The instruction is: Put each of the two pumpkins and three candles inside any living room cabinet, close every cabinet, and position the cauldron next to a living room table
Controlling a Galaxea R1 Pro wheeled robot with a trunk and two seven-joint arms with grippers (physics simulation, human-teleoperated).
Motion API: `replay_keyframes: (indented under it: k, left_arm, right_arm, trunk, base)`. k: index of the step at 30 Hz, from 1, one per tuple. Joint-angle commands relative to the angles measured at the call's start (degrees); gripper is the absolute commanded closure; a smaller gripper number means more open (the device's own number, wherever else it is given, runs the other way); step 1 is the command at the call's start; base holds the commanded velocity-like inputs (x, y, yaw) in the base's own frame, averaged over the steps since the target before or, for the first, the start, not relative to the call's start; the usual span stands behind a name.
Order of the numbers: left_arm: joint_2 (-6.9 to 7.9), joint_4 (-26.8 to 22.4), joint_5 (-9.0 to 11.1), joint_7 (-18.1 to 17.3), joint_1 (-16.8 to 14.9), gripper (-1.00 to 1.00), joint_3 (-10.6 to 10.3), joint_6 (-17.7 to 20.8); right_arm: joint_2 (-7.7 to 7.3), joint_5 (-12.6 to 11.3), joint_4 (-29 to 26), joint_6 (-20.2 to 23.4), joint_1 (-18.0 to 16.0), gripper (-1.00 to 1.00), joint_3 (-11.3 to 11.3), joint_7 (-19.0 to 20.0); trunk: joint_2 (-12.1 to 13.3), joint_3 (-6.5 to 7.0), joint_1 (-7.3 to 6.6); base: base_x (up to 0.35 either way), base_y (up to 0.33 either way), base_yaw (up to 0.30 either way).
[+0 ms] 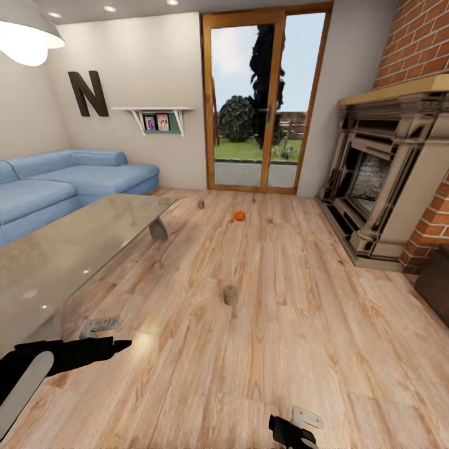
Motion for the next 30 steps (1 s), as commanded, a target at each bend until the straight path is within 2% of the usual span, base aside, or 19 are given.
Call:
replay_keyframes:
  k: [1, 23, 30]
  left_arm:
    - [0.04, -0.03, -0.12, -0.08, -0.04, -1.00, -0.05, 0.17]
    - [0.03, -0.03, -0.16, -0.05, -0.04, -1.00, -0.05, 0.10]
    - [0.03, -0.03, 0.01, -0.18, -0.04, -1.00, -0.05, 0.13]
  right_arm:
    - [-0.01, -0.58, 0.00, -0.26, -0.04, -1.00, 0.50, -0.27]
    - [-0.03, -0.62, 0.04, -0.27, -0.04, -1.00, 0.42, -0.27]
    - [-0.10, -0.80, 0.15, -0.27, -0.04, -1.00, 0.34, -0.29]
  trunk:
    - [-0.44, -0.24, 0.22]
    - [-9.26, -4.19, 5.05]
    - [-9.26, -4.19, 5.05]
  base:
    - [0.000, 0.000, 0.000]
    - [0.000, 0.000, 0.000]
    - [0.000, 0.000, 0.000]
